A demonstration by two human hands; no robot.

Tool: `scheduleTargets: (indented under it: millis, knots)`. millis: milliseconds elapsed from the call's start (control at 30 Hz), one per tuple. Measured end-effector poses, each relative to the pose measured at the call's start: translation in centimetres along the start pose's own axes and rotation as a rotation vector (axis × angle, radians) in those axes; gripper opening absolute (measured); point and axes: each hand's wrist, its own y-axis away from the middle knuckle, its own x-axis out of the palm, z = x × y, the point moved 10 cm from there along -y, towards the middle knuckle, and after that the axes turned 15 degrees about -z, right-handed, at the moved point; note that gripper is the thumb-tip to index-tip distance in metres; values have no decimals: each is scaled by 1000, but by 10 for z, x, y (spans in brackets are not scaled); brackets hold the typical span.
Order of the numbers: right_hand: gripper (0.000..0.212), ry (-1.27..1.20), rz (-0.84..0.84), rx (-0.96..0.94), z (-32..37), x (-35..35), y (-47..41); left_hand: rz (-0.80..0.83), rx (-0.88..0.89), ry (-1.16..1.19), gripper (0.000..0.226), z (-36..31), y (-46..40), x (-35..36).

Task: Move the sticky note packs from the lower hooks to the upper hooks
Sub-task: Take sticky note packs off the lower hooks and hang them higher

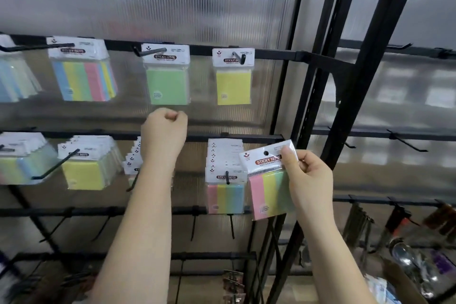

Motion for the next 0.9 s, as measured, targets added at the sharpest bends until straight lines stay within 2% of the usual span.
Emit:
scheduleTargets:
  millis: [233,367,900]
  knots:
    - [23,-59,66,36,8,36,36,-25,-4,-203,13,59,-13,-77]
    - [25,-52,93,25,18,67,62,-31,-30,-227,12,88,-34,-108]
    - [24,-74,-46,75,55,192,222,71,40,-319,14,201,-145,-251]
